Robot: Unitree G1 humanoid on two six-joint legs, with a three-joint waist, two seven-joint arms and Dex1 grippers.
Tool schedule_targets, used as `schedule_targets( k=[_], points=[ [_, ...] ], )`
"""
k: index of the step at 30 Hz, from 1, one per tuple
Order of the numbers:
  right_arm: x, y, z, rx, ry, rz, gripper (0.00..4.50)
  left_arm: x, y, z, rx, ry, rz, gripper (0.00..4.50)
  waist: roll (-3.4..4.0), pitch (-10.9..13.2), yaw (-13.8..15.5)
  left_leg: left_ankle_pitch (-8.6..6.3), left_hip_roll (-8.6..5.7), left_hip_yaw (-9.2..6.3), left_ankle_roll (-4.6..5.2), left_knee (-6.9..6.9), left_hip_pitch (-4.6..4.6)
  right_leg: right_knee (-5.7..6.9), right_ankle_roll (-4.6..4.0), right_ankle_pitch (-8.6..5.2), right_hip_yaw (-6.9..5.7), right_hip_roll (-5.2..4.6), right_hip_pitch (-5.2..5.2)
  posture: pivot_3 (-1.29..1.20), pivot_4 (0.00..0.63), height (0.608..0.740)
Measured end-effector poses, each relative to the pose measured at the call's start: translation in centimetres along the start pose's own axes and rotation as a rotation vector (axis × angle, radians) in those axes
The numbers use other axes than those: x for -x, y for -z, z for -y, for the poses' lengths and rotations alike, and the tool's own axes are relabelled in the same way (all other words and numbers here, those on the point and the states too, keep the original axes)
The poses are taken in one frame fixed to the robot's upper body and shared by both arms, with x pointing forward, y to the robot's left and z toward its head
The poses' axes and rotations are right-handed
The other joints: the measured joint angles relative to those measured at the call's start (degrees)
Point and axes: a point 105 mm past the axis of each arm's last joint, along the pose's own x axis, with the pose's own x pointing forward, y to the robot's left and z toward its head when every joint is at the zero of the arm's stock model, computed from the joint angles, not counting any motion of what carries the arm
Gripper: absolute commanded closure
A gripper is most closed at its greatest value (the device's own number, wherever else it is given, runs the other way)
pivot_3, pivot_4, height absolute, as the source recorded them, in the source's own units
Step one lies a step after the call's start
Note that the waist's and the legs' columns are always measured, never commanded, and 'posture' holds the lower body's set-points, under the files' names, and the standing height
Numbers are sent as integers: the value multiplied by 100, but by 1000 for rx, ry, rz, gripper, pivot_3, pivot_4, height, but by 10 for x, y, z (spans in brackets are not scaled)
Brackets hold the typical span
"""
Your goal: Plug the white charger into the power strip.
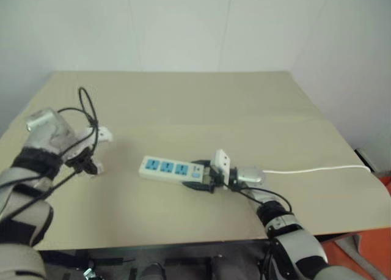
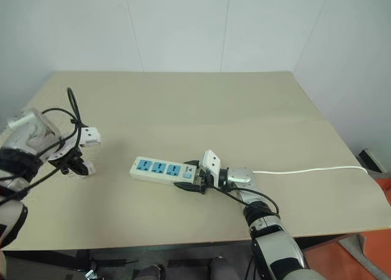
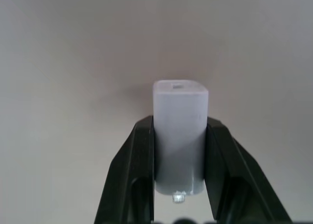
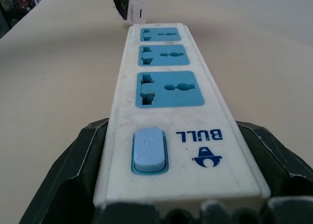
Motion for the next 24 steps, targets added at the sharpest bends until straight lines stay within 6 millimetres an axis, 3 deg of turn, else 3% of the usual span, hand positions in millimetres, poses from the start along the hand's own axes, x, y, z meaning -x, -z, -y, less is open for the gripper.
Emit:
schedule_targets(
  k=[3,14,18,24],
  points=[
    [-1,0,0,-1,-3,1,1066,-2,-5,8,-45,7,35,3506,0,0,-10,0,0,-1,0,0,1,2,-1,0,0,1,-1,0,150,740],
    [0,1,0,-8,-4,-5,1066,3,-1,16,-68,4,44,20,0,0,-3,0,-1,1,0,4,6,4,0,-1,1,1,5,0,150,740],
    [0,1,0,-10,-5,-6,1066,7,-4,16,-84,15,16,20,0,0,1,0,-1,-1,0,4,5,5,0,-1,-1,2,5,0,150,740],
    [0,1,0,-12,-10,-8,1066,31,-24,1,-166,-63,-26,20,0,0,-9,0,-1,1,1,2,9,4,0,-2,2,3,6,0,150,740]
  ],
)
